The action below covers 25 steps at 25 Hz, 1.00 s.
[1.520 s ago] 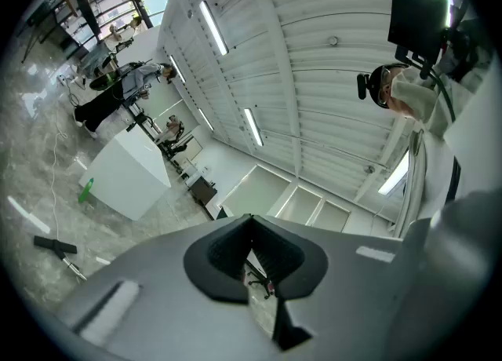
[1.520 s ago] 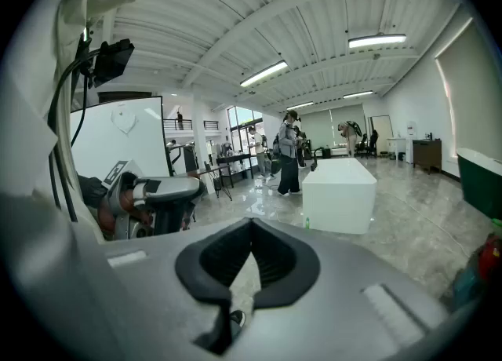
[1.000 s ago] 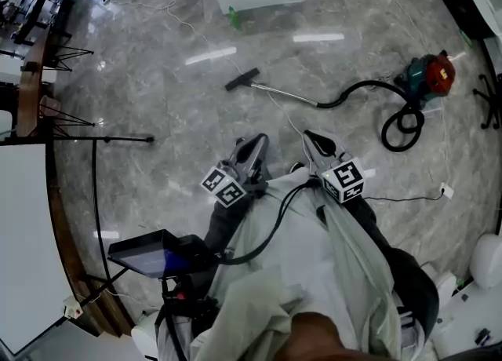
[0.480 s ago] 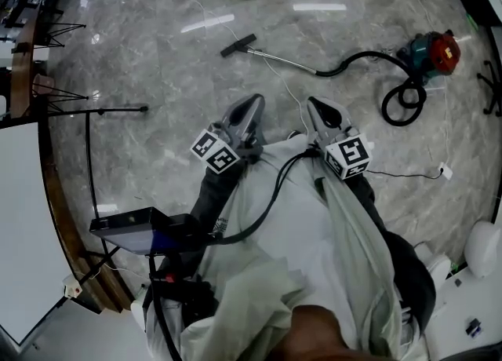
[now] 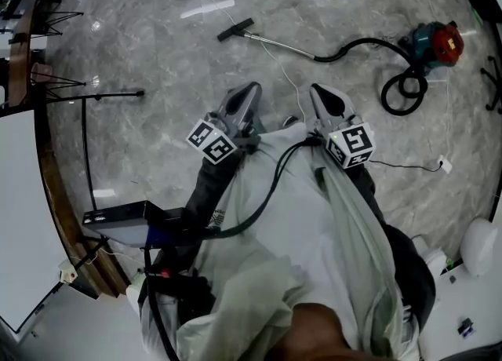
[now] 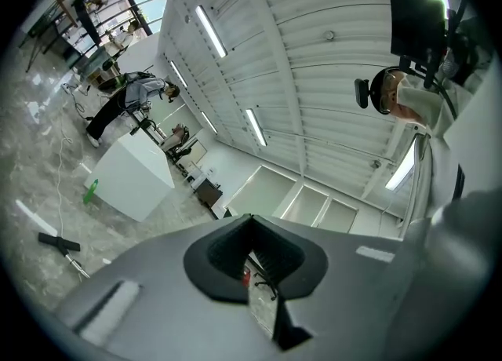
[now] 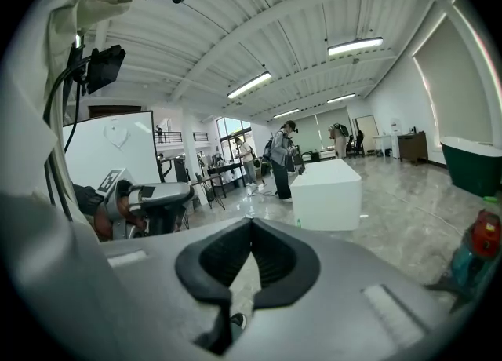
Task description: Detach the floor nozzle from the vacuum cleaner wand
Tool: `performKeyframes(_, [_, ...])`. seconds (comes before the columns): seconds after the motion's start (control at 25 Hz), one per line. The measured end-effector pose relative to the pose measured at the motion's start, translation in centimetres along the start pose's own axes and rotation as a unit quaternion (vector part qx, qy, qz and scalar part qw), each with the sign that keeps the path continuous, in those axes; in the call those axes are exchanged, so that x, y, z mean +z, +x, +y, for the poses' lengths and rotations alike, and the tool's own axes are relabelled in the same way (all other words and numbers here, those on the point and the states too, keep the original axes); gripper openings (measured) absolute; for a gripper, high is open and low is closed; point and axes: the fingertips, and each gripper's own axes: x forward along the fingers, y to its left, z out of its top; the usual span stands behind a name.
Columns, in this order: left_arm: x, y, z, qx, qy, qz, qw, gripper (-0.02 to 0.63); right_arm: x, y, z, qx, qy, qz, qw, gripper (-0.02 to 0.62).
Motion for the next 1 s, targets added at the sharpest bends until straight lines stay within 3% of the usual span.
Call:
performKeyframes(0.2, [-1.4, -1.1, -0.2, 0.023, -0.002, 0.004, 0.9997, 0.003, -1.4, -0.1, -0.6, 0.018, 0.012, 0.012, 1.000, 0.000])
performKeyframes(0.36, [-0.4, -1.8, 1.3, 0.046, -0.012, -0.009, 0.9988, 0.003, -1.7, 1.0, -1.1, 0.025, 0.023, 0.024, 0.999, 0.000])
performKeyframes(0.52, [0.7, -0.9, 3.4, 0.040, -0.020, 0.000, 0.9990, 0.003, -2.2, 3.4, -1.3, 0.022, 0.023, 0.048, 0.998, 0.000])
performKeyframes(0.76, [4.2, 2.9, 11.2, 0.025, -0.059, 0.005, 0.9979, 0.003, -1.8, 9.6, -4.0, -0.020, 0.037, 0.079, 0.996, 0.000])
performKeyframes(1.0, [9.5, 8.6, 20.0, -0.014, -0.082, 0.040, 0.9957, 0.003, -0.6, 17.8, -6.6, -0.071, 0.061, 0.113, 0.989, 0.000])
